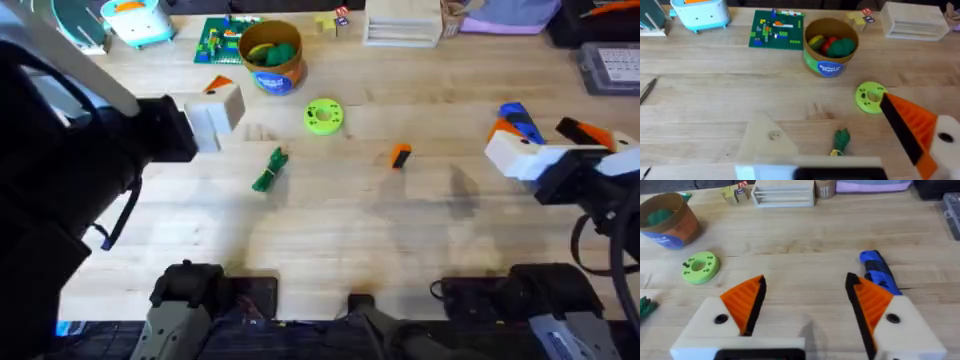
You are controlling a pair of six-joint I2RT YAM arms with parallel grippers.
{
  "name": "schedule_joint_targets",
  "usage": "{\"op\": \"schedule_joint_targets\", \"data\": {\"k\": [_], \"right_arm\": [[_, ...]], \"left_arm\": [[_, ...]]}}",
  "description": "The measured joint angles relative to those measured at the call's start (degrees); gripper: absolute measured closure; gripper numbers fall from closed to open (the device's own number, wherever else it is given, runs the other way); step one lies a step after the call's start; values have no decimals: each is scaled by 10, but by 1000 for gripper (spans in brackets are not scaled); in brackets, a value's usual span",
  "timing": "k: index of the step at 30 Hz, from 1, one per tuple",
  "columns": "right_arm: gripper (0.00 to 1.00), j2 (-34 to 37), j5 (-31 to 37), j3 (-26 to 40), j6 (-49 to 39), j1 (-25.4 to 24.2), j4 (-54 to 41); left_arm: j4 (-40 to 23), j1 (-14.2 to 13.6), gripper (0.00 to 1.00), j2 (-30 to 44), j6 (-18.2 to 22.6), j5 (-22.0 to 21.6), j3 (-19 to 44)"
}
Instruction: Pick up the gripper from the table and insert it into the empty holder that is missing its gripper. Then pick up a screw, insert it into the mounting hole, and use the screwdriver to tighten it. Finally, clean up the table by picking up the vegetable and placing it into the bucket.
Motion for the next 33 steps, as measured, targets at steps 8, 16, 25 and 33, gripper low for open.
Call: {"op": "schedule_joint_targets", "data": {"k": [8, 16, 25, 33], "right_arm": [[10, 0, 0, 0, 0, 0, 0], [10, 0, 0, 0, 0, 0, 0], [10, 0, 0, 0, 0, 0, 0], [10, 0, 0, 0, 0, 0, 0]], "left_arm": [[-22, 0, 328, 0, -4, 1, 0], [-18, 0, 512, 0, -2, -5, 0], [-53, 0, 8, 0, -4, -5, 0], [-73, 0, 8, 0, -4, 5, 0]]}}
